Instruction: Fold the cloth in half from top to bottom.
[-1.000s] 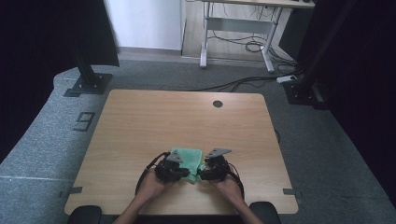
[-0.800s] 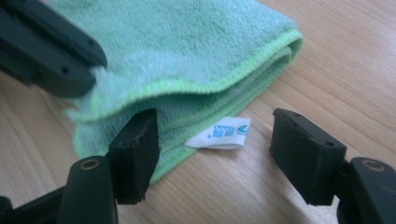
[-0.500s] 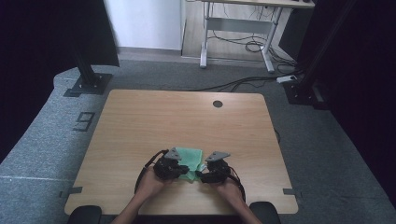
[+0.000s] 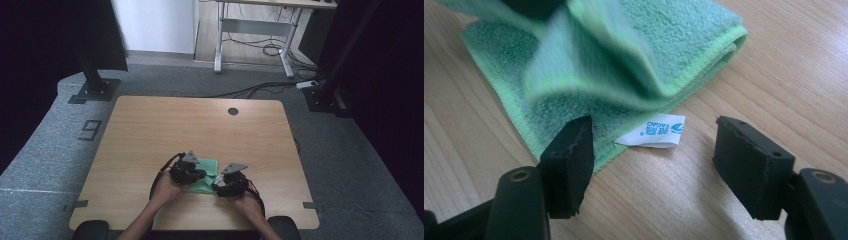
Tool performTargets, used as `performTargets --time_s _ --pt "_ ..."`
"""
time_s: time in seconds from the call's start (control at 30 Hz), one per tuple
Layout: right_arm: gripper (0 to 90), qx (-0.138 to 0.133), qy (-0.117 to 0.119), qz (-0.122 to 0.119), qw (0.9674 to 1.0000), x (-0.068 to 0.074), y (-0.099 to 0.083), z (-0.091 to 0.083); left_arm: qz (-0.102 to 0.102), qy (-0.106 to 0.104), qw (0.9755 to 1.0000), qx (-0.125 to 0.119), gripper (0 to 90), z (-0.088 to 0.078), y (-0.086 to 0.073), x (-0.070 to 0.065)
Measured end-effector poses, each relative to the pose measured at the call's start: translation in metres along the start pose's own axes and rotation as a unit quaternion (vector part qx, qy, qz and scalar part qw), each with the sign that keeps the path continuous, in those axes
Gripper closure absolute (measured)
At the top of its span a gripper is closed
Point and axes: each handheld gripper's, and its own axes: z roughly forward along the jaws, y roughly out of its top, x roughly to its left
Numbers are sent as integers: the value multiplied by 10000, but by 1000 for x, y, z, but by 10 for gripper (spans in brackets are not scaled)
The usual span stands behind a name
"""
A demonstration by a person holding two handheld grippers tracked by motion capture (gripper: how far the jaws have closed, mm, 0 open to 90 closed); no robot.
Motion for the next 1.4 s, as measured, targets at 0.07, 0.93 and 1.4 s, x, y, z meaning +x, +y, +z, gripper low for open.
performTargets --time_s 0.07,0.93,1.4 --pt "327 10 3 12 10000 -1 -1 -2 63 -27 9999 130 847 6 -2 -4" --pt "238 -361 334 374 9981 -19 7 -26 -504 634 9962 -306 213 -37 -43 18" --pt "225 33 239 100 9997 -7 11 7 -560 1047 9929 -106 197 -17 -67 28"
